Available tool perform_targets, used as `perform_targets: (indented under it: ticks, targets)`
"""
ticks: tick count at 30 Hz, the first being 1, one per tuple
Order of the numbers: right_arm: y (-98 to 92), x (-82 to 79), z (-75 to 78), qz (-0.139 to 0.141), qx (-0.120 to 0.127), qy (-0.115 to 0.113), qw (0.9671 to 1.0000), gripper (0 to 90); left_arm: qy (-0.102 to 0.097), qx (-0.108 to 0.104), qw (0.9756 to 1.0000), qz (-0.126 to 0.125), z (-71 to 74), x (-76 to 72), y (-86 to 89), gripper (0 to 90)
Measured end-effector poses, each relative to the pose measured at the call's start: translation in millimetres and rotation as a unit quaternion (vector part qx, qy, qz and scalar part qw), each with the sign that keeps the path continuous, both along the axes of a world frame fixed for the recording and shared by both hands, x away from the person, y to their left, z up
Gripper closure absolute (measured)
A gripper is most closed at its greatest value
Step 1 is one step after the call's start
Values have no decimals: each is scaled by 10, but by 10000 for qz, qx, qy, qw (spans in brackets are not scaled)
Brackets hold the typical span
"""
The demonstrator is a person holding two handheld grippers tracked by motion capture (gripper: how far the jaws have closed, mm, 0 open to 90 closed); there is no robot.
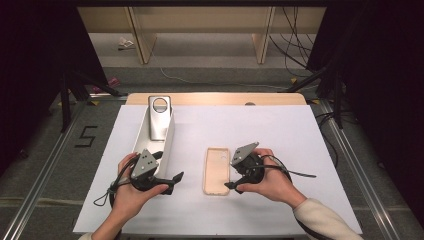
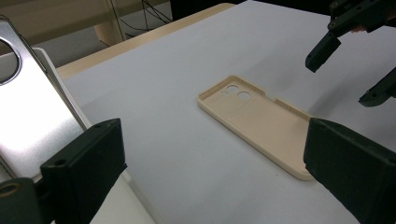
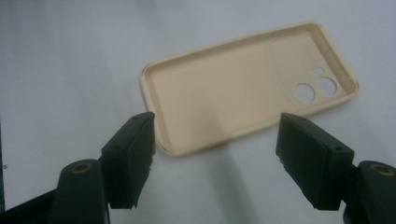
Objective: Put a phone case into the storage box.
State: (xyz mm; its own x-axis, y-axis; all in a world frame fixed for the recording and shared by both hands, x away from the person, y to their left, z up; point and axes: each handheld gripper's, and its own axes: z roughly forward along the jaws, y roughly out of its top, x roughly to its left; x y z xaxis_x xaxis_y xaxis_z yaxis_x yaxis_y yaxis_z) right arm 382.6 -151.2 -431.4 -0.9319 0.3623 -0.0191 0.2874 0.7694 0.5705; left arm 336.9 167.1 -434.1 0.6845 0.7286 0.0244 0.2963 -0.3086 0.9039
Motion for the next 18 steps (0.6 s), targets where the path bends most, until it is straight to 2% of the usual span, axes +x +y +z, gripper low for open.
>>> perform_targets:
  ticks: [11, 18]
  targets:
    - [11, -21, -6, 98, -115, -28, 9999, 274, -19, 132, 9999, -27, -12, -7, 14, 50]
    - [111, -70, -14, 316, -376, -77, 9988, 284, -55, 126, 9999, -16, -11, -31, 43, 50]
